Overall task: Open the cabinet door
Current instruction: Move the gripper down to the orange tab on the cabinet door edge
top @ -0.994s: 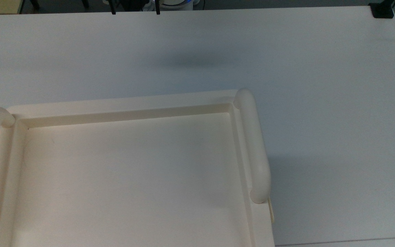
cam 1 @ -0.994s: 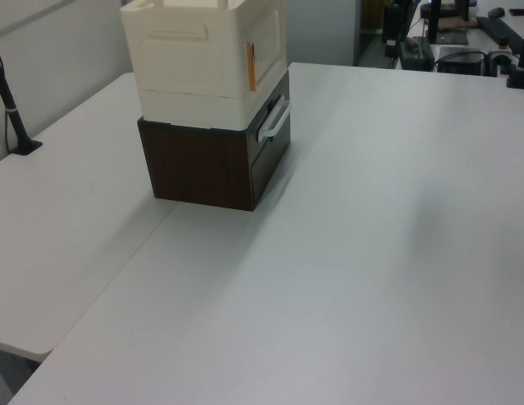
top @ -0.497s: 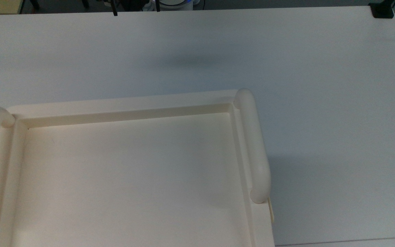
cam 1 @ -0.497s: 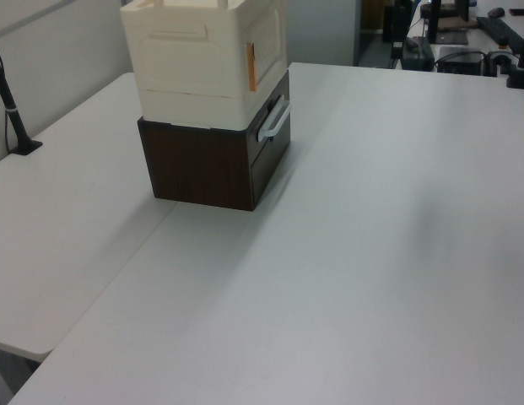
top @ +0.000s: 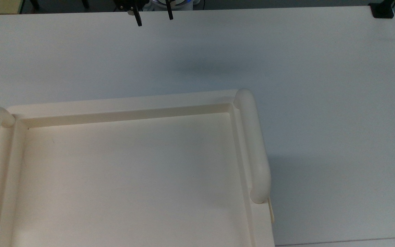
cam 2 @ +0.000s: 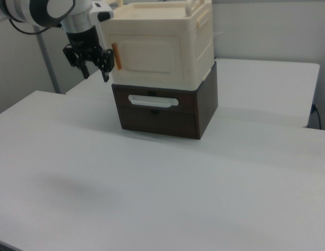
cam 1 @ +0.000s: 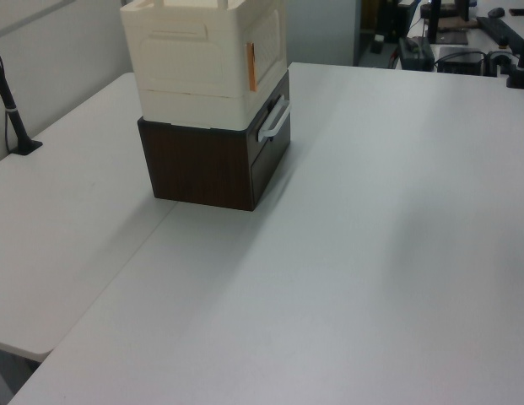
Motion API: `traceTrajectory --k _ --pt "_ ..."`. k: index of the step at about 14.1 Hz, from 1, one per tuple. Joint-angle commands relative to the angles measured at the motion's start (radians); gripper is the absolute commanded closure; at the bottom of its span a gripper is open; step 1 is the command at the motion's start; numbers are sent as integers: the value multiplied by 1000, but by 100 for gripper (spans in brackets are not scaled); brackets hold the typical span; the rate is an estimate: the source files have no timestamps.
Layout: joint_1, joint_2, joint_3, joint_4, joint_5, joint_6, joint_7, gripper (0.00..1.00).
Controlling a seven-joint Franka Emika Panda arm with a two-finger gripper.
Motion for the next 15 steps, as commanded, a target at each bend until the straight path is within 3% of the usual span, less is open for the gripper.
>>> traceTrajectory --k 1,4,7,11,15 --pt "42 54 4 47 24 130 41 34" --pt "48 119 5 102 25 212 109 34" --pt "59 192 19 171 25 292 190 46" --pt "60 274 25 254 24 375 239 46" --pt "59 300 39 257 24 502 239 46"
